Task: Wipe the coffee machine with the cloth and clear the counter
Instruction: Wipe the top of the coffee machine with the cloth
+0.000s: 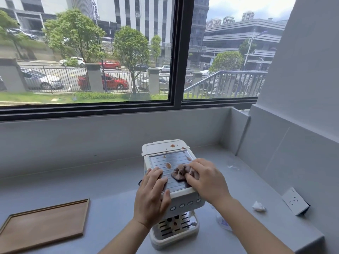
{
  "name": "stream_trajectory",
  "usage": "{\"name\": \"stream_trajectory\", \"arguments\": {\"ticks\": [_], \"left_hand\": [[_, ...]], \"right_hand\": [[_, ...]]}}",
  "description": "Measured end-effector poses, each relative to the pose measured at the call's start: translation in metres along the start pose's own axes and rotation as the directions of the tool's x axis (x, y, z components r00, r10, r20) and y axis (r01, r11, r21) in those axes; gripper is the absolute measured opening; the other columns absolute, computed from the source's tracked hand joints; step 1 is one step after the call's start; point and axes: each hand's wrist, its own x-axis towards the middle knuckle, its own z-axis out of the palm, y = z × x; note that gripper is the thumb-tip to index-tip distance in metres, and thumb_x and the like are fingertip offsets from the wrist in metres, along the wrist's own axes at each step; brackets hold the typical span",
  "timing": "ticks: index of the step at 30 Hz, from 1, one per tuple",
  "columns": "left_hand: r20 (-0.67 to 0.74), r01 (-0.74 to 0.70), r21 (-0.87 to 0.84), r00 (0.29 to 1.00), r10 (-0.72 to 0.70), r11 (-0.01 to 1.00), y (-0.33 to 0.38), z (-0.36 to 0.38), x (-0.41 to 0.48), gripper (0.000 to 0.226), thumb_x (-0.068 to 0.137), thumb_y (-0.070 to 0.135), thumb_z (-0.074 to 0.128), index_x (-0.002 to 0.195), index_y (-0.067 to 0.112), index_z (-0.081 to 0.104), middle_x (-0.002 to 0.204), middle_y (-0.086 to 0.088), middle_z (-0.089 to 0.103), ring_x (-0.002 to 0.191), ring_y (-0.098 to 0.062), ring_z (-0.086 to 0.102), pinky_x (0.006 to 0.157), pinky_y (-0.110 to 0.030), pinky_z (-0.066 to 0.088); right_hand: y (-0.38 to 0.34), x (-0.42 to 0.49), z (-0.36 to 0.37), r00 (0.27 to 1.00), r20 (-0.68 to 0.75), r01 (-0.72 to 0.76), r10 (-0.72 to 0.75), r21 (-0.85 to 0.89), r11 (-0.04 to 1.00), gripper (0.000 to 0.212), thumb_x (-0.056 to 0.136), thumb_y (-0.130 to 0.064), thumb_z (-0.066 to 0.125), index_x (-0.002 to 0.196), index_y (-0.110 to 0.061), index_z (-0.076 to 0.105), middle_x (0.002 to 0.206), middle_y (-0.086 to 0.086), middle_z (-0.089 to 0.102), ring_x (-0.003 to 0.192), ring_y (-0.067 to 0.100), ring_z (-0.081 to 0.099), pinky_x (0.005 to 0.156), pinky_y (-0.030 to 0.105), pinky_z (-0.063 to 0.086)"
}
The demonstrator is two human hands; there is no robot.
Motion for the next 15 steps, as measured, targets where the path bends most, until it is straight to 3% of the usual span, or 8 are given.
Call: {"name": "stream_trajectory", "arguments": {"ticks": [3, 8, 13, 15], "left_hand": [[0.006, 0.007, 0.012, 1.000, -0.007, 1.000, 0.001, -0.001, 0.000, 0.028, 0.088, 0.022, 0.046, 0.099, 0.006, 0.065, 0.122, -0.013, 0.062, 0.126, -0.033, 0.053, 0.113, -0.049, 0.037], [-0.006, 0.007, -0.004, 1.000, -0.007, 1.000, 0.000, 0.000, 0.000, 0.026, 0.085, 0.019, 0.048, 0.099, 0.005, 0.064, 0.121, -0.014, 0.061, 0.123, -0.034, 0.054, 0.112, -0.050, 0.037], [0.002, 0.007, 0.009, 1.000, -0.007, 1.000, 0.002, -0.002, 0.001, 0.025, 0.086, 0.020, 0.048, 0.095, 0.004, 0.064, 0.119, -0.014, 0.061, 0.122, -0.034, 0.055, 0.111, -0.050, 0.039], [0.002, -0.002, 0.011, 1.000, 0.002, 1.000, 0.002, -0.002, 0.001, 0.026, 0.086, 0.020, 0.047, 0.096, 0.003, 0.065, 0.119, -0.015, 0.061, 0.122, -0.034, 0.055, 0.111, -0.050, 0.039]], "right_hand": [[-0.008, 0.013, 0.006, 0.997, -0.016, -0.071, 0.070, -0.063, 0.995, 0.022, 0.090, -0.037, 0.063, 0.109, -0.029, 0.067, 0.122, -0.013, 0.059, 0.110, 0.016, 0.052, 0.084, 0.026, 0.044], [-0.011, -0.012, 0.012, 0.989, -0.004, 0.151, -0.151, 0.007, 0.989, 0.024, 0.086, -0.043, 0.058, 0.107, -0.033, 0.065, 0.114, -0.017, 0.060, 0.106, 0.013, 0.053, 0.088, 0.024, 0.046], [-0.011, 0.013, 0.008, 0.999, -0.020, -0.037, 0.036, -0.047, 0.998, 0.019, 0.091, -0.032, 0.062, 0.106, -0.024, 0.069, 0.117, -0.010, 0.061, 0.110, 0.018, 0.051, 0.088, 0.029, 0.046], [-0.017, 0.007, 0.011, 0.999, -0.034, 0.040, -0.042, -0.051, 0.998, 0.016, 0.088, -0.033, 0.061, 0.101, -0.025, 0.067, 0.113, -0.011, 0.061, 0.105, 0.018, 0.052, 0.085, 0.028, 0.046]]}}
